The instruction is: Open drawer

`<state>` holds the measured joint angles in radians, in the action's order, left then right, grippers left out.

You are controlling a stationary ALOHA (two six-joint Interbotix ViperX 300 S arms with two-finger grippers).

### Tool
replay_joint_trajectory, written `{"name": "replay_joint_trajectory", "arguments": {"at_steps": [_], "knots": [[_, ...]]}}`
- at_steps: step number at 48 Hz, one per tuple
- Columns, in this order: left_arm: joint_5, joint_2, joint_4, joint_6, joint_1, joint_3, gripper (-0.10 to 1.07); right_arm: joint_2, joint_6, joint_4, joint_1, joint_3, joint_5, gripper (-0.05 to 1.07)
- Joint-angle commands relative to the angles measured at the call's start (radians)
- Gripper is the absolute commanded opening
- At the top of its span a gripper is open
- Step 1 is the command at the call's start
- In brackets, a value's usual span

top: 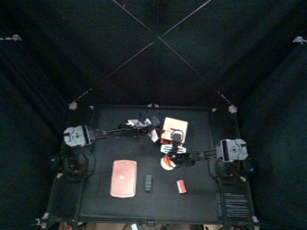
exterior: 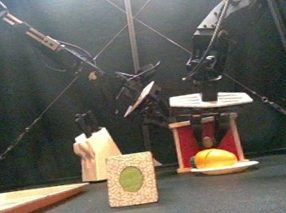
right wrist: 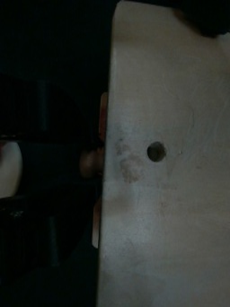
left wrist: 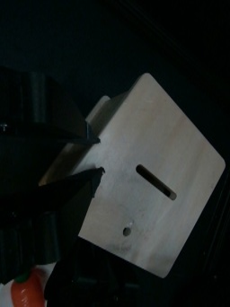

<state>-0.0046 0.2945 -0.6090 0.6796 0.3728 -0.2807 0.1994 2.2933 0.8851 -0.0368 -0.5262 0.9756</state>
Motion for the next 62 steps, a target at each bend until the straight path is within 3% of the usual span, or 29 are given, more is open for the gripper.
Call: {"name": "replay_joint_trajectory", "arguments": {"at_steps": [1,62], "knots": [[0.005,-0.009,-0.005,-0.003,0.000,0.009,0.71,-0.020,-0.002,-0.003,0.000,0.011,0.003,0.51],[0.008,-0.014,-0.008,-0.002,0.003,0.009,0.71,-0.017,0.009,-0.098,0.252,0.064,0.003,0.51]]}}
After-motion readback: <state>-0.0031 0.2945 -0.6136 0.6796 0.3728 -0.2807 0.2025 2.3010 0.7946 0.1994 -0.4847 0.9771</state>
